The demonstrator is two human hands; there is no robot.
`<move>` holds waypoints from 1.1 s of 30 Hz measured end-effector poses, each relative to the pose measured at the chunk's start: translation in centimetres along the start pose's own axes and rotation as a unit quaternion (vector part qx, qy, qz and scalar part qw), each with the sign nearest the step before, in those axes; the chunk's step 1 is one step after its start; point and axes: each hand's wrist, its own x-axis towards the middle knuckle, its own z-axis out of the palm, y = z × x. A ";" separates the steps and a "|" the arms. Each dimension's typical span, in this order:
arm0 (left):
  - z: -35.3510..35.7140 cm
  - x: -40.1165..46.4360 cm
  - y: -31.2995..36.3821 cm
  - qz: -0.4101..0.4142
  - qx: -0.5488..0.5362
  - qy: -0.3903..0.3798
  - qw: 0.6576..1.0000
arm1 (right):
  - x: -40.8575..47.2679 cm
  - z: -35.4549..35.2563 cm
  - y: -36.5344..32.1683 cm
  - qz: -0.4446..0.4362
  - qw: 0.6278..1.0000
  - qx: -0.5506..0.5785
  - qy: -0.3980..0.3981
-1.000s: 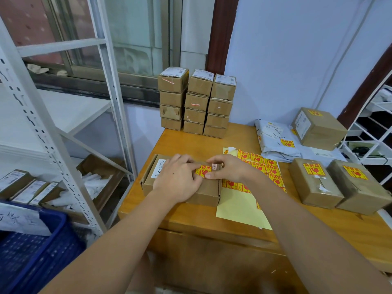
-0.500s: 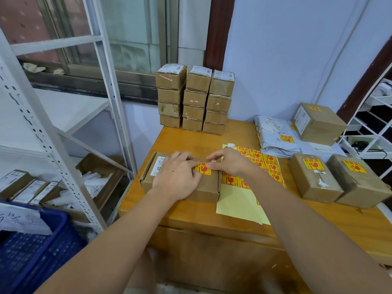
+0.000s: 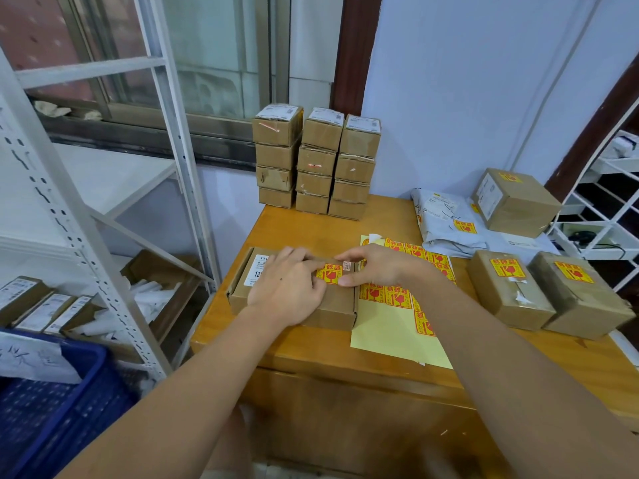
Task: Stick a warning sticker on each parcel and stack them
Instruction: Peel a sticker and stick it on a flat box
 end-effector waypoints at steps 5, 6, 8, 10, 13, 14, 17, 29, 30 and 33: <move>0.1 -0.1 0.0 0.006 0.007 0.010 1.000 | 1.7 1.9 -0.2 0.014 0.991 0.051 0.123; 0.1 -0.2 0.1 0.006 0.006 0.013 1.000 | 2.2 2.4 -0.1 0.012 0.989 0.053 0.140; 0.1 -0.2 0.1 0.006 0.004 0.016 1.000 | 2.7 3.1 0.0 0.006 0.984 0.082 0.159; 0.1 -0.2 0.0 0.005 0.003 0.015 1.000 | 2.9 3.2 0.0 0.003 0.982 0.107 0.158; -0.1 -0.1 0.1 0.001 0.003 0.013 1.000 | 3.2 2.8 -0.2 0.004 0.983 0.110 0.149; -0.1 -0.2 0.2 0.001 0.003 0.014 1.000 | 3.3 2.8 -0.3 0.004 0.982 0.114 0.150; -0.1 -0.3 0.2 0.002 0.000 0.015 1.000 | 3.3 2.6 -0.4 0.003 0.982 0.108 0.156; 0.2 0.0 0.0 0.001 0.010 0.021 1.000 | 2.5 2.6 2.0 -0.024 0.986 -0.067 0.153; 0.2 0.0 0.0 0.001 0.012 0.023 1.000 | 2.4 2.6 2.2 -0.028 0.986 -0.069 0.150; 0.2 0.0 0.1 0.003 0.013 0.023 1.000 | 1.8 2.3 2.2 -0.040 0.990 -0.051 0.127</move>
